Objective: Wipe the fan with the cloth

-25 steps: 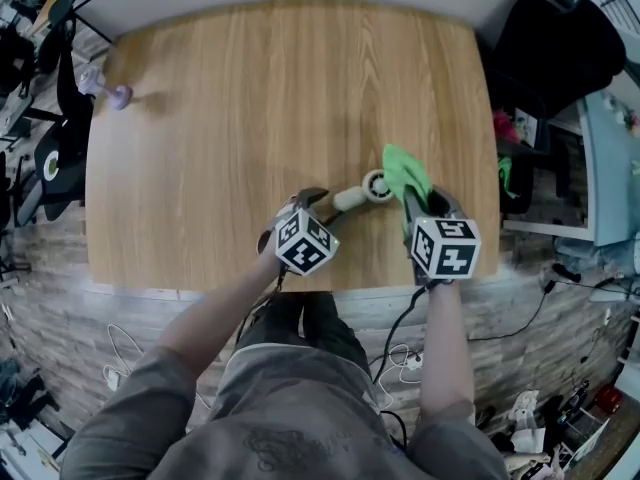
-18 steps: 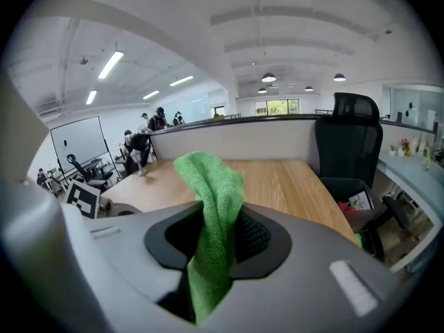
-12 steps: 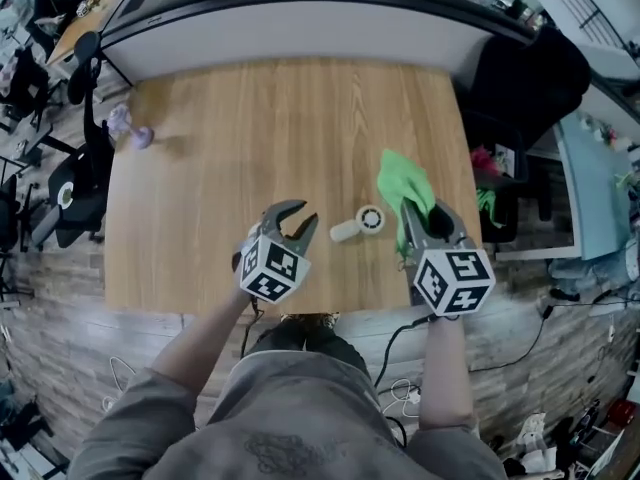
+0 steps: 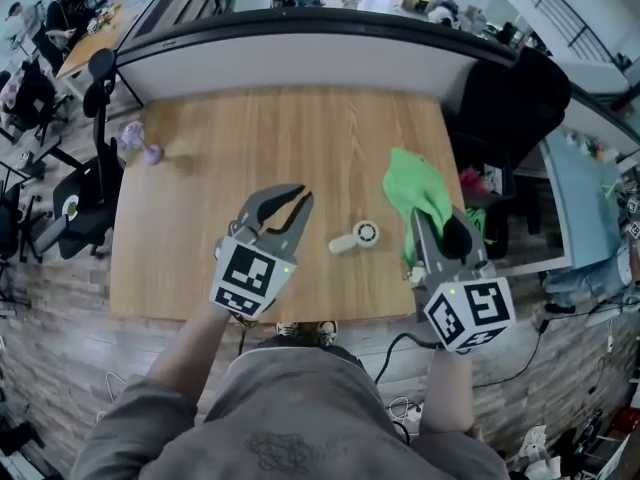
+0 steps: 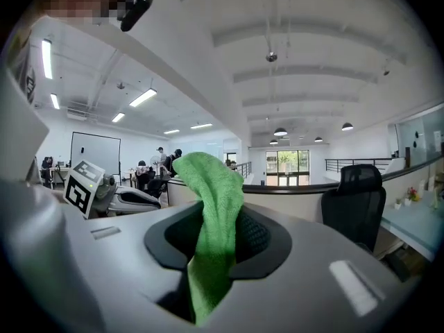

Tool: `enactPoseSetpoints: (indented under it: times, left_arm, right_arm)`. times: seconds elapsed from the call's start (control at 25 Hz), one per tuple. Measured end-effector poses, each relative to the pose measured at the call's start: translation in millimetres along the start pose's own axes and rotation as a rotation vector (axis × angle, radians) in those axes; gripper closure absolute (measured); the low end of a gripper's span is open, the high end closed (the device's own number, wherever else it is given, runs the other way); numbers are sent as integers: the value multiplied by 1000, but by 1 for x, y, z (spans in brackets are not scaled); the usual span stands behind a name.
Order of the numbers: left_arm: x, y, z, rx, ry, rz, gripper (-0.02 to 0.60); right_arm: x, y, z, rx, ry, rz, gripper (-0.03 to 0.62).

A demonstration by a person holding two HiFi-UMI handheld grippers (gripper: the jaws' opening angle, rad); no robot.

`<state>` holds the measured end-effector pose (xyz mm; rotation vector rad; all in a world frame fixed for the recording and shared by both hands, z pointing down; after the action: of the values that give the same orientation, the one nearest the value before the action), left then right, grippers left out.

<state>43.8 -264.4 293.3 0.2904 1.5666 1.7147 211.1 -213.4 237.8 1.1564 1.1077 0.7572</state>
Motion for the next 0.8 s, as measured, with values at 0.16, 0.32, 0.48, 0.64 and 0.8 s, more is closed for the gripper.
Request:
enactPoseSetpoints:
  times: [0.16, 0.32, 0.48, 0.64, 0.8]
  left_arm:
    - [28, -28, 0, 14, -9, 70, 548]
    - [54, -47, 4, 41, 3, 118, 562]
    - [76, -59, 9, 93, 7, 131, 575]
    - [94, -63, 14, 103, 12, 135, 580]
    - [105, -48, 21, 129, 24, 103, 580]
  right_arm:
    - [31, -23, -11, 1, -4, 64, 491]
    - [57, -33, -21, -6, 0, 113, 490]
    - [80, -38, -29, -43, 7, 172, 491]
    - [96, -32, -35, -76, 15, 173, 493]
    - [104, -13, -41, -115, 21, 131, 493]
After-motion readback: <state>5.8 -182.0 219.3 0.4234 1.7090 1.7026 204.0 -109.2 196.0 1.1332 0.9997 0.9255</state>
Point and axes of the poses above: the fingertips, and each gripper's own axes: x backward along the fingers, z to its right, y out of its underside, the point moved 1 cm from there along x, backward along the fingers, and after that the axes turned 6 degrees about -z, right-handed, at the moved point
